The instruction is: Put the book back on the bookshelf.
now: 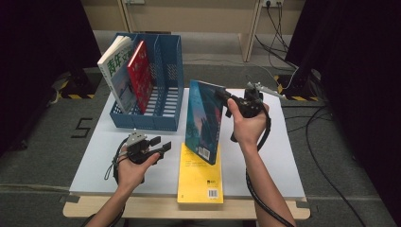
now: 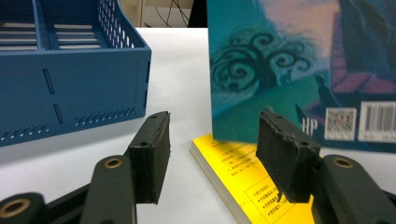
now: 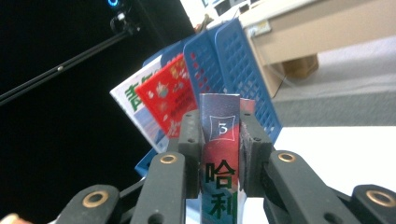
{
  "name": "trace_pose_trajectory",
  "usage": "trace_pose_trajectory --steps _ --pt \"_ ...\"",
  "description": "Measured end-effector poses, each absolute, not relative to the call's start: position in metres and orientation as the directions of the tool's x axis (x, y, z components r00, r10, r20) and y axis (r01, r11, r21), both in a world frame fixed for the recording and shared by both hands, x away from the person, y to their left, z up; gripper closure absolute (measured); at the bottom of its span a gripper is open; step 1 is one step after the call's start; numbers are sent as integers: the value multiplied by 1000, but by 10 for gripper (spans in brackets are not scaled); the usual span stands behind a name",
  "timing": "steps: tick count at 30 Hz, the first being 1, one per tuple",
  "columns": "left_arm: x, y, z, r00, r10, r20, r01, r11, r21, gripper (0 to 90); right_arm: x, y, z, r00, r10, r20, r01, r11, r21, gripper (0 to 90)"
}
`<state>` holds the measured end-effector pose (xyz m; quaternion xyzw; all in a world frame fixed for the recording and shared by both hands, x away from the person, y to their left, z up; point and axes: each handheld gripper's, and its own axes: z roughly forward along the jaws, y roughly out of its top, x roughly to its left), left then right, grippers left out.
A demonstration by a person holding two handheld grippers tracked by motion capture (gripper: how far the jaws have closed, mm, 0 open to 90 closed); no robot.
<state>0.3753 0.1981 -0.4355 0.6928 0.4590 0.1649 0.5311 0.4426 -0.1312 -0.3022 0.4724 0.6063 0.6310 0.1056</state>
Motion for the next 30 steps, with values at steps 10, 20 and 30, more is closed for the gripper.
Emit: trace_pose_trajectory --steps 10,20,30 --pt "381 189 -427 542 801 -255 446 -17 895 430 453 -131 -301 -484 792 373 338 -223 914 752" --pt "393 168 -405 576 789 -214 390 -34 920 397 460 -118 -300 -475 808 348 288 -231 929 752" --pt "407 149 -381 598 783 -175 331 -42 943 358 467 -100 -297 -471 824 315 257 -213 942 752"
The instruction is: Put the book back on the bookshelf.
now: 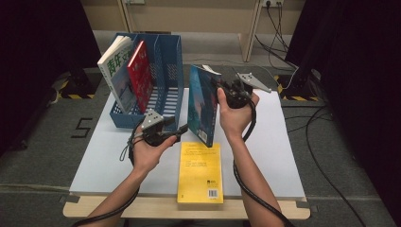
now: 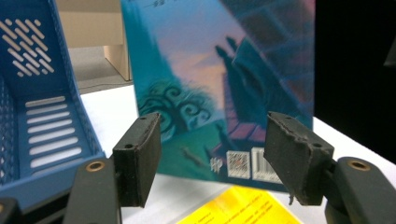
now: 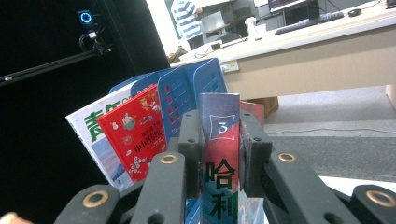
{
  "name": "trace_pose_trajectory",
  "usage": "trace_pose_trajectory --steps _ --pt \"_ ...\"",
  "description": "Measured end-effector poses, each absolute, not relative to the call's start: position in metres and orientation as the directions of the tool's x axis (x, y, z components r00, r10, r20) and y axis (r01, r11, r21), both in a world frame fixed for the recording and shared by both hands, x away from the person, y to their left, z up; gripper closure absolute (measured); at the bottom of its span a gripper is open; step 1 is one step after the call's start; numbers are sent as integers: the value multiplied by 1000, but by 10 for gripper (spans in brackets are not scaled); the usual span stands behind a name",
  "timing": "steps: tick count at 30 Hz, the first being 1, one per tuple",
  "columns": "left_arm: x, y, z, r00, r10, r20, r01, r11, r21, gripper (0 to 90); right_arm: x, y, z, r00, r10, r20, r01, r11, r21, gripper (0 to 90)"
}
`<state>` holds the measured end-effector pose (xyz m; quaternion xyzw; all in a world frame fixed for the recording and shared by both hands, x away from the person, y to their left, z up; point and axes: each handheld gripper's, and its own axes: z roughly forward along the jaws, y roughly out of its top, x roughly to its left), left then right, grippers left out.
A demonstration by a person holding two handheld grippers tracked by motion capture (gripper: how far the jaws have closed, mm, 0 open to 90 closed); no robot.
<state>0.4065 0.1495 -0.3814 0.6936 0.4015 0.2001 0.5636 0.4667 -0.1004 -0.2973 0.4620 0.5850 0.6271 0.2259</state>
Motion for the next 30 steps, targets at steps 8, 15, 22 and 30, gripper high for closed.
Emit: trace_pose_trajectory --steps 8,15,22,30 --pt "416 139 -375 606 780 -158 319 -57 946 354 472 -89 -295 -455 845 280 223 -197 955 752" --pt "425 121 -370 626 769 -132 308 -88 947 328 478 -79 -291 -453 849 273 217 -192 957 752" --pt "435 103 -360 621 782 -58 256 -132 958 275 481 -69 -291 -458 847 269 225 -182 957 751" --pt "448 86 -352 598 800 39 210 -204 956 246 484 -61 -291 -459 850 258 223 -171 960 751"
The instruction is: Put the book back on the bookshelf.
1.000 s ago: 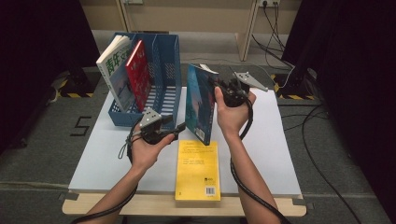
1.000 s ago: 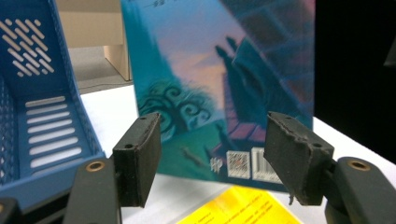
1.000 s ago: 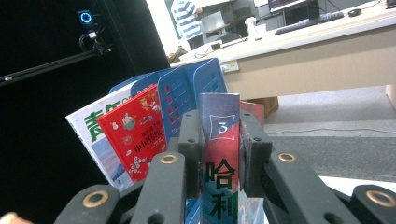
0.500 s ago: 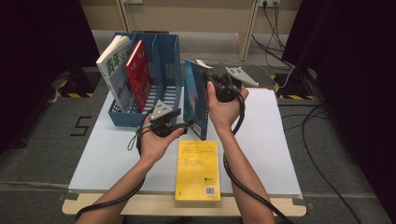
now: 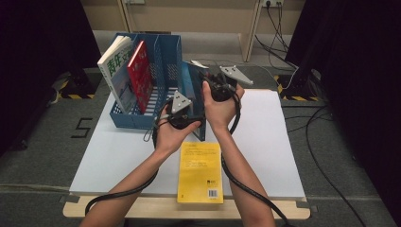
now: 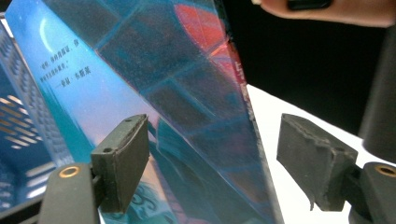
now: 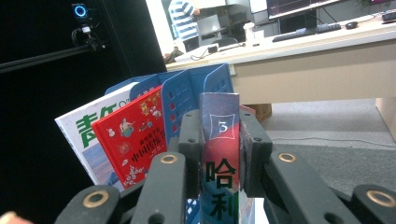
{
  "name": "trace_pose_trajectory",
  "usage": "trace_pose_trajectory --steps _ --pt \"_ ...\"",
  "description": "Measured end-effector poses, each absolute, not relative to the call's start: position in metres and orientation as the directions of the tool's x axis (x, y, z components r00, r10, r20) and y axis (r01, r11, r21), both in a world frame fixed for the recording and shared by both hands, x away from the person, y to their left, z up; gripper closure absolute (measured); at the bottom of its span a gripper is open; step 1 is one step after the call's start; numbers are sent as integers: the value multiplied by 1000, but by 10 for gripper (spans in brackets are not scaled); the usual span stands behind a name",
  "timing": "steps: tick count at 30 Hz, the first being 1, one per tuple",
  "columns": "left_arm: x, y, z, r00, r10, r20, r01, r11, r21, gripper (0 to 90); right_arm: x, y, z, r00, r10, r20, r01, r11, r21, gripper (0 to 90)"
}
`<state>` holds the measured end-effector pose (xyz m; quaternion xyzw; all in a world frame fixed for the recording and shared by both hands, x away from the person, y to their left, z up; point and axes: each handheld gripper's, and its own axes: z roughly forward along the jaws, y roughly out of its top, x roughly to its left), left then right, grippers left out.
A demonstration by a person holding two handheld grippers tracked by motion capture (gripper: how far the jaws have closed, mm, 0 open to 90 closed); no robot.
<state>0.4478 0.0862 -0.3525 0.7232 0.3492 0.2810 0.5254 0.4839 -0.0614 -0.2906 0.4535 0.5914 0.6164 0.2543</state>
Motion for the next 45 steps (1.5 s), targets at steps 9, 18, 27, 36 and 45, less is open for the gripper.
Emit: trace_pose_trajectory --steps 9,18,27,36,45 --pt "460 77 -358 575 815 63 223 -230 947 275 485 -57 -290 -451 855 254 228 -165 960 751" --pt "471 81 -362 551 834 35 254 -208 944 364 481 -55 -287 -440 864 245 229 -156 961 751" --pt "474 80 -359 499 865 61 254 -214 943 450 476 -52 -282 -418 877 236 223 -152 963 750" --pt "478 73 -357 457 885 89 225 -211 951 450 480 -50 -280 -399 883 248 216 -172 961 750" --pt "480 76 -360 415 898 145 187 -240 953 548 478 -49 -279 -396 880 261 232 -179 956 747"
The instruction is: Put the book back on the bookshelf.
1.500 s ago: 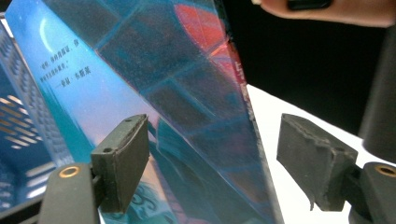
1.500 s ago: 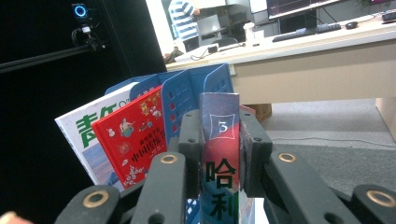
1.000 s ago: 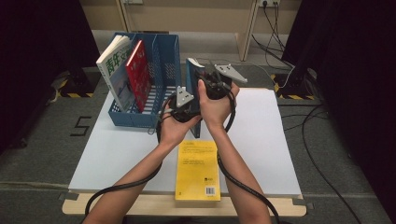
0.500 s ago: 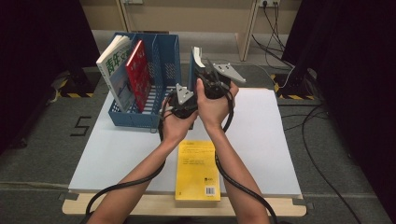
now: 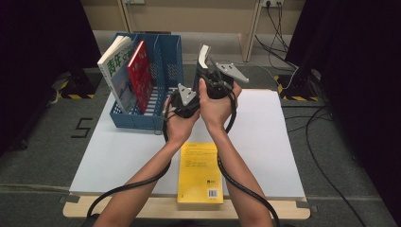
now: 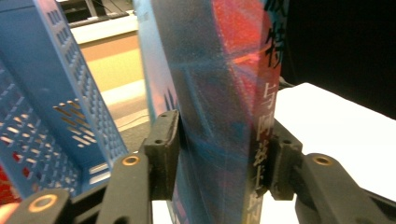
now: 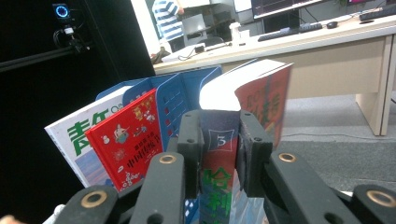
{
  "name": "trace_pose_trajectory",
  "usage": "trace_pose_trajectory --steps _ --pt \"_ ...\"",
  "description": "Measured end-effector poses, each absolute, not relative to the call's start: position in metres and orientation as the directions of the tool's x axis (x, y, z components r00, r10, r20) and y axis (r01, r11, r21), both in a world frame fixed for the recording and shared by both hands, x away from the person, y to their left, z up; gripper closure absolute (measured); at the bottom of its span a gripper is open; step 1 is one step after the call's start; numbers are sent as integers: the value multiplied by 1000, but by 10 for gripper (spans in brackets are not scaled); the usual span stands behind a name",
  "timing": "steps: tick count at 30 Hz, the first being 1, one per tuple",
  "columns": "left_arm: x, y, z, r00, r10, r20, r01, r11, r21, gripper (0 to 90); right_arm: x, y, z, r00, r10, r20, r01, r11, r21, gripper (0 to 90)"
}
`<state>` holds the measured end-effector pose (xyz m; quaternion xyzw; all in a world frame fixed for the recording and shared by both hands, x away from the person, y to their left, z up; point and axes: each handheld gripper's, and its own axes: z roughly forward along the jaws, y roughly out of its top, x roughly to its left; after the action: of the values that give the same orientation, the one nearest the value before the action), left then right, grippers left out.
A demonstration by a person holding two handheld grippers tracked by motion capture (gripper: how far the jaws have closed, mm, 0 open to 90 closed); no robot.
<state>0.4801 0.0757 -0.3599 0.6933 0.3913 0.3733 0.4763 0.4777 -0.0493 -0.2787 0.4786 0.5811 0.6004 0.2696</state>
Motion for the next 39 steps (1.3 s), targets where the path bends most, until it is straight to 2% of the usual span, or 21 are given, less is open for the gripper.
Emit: trace_pose_trajectory --steps 5,13,21,34,39 --pt "481 75 -361 394 904 166 180 -253 951 586 478 -47 -278 -392 880 268 237 -185 954 744" --pt "483 75 -366 361 915 179 176 -255 951 587 480 -46 -280 -389 879 275 246 -189 951 744" --pt "483 79 -365 315 923 222 133 -274 952 670 478 -41 -275 -410 867 283 250 -192 949 722" --pt "491 77 -364 283 938 200 125 -243 962 628 479 -40 -273 -414 861 297 261 -201 944 736" --pt "488 78 -361 285 932 224 104 -262 959 698 480 -43 -270 -425 841 335 274 -234 933 733"
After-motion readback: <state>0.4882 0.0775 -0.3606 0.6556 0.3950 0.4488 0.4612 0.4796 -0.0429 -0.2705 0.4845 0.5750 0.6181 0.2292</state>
